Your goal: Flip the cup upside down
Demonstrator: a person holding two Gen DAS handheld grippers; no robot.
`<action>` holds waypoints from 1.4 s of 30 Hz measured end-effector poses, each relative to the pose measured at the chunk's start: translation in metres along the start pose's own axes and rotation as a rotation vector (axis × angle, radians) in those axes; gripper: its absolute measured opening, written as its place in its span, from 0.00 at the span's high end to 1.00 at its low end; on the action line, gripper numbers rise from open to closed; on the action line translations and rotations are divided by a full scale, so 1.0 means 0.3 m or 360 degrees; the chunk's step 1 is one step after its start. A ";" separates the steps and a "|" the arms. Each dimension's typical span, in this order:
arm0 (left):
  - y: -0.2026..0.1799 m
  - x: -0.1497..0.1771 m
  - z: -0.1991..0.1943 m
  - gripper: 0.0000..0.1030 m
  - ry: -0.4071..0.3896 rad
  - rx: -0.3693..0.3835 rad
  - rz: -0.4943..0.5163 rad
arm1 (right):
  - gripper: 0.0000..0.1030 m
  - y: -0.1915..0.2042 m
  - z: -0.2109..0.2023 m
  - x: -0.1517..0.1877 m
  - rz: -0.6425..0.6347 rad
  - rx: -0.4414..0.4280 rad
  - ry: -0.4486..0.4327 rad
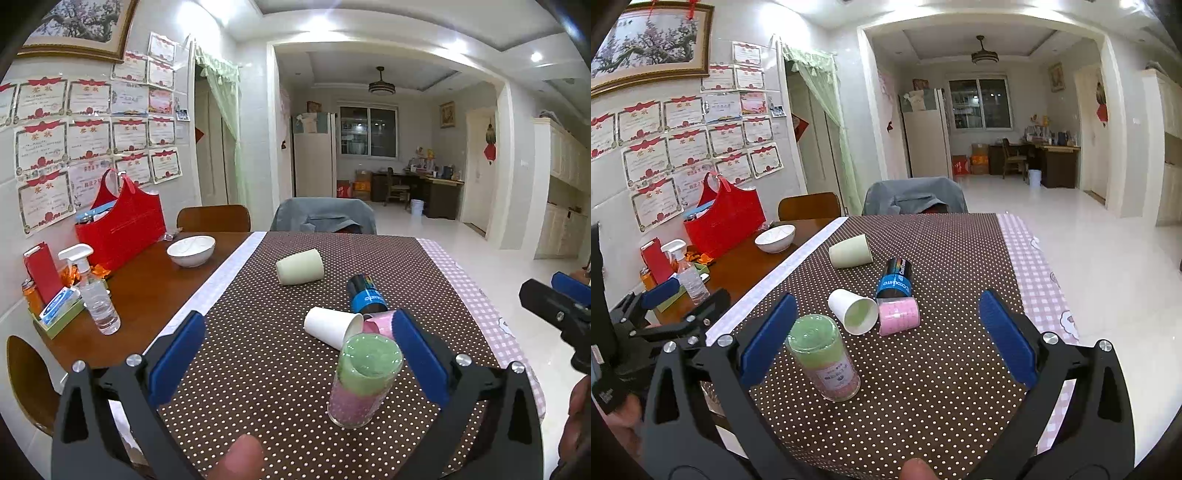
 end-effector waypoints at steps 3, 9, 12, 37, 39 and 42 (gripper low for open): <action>0.016 -0.013 -0.039 0.04 0.0001 -0.0014 -0.0004 | 0.06 0.022 -0.018 -0.010 -0.0021 -0.0005 -0.0017; 0.043 -0.042 -0.121 0.04 -0.0036 -0.0091 0.0023 | 0.06 0.073 -0.057 -0.021 -0.0075 0.0001 -0.0045; 0.049 -0.057 -0.158 0.04 -0.0061 -0.0119 0.0024 | 0.06 0.091 -0.073 -0.024 -0.0090 0.0004 -0.0057; 0.023 -0.090 -0.264 0.04 -0.0138 -0.0104 -0.0013 | 0.06 0.134 -0.134 -0.039 -0.0123 0.0025 -0.0111; 0.023 -0.087 -0.260 0.04 -0.0131 -0.0092 -0.0017 | 0.06 0.133 -0.135 -0.039 -0.0123 0.0025 -0.0113; 0.019 -0.083 -0.255 0.04 -0.0126 -0.0094 -0.0017 | 0.06 0.133 -0.134 -0.039 -0.0122 0.0024 -0.0111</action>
Point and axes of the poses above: each gripper's, at about its wrist camera, not at the fingertips, and z roughly the way its jaws point, y to its left, x to its underside, the point moved 9 cm from there along z, roughly the way its jaws point, and after that the axes turned 9 degrees about x, right-handed, at the moved point
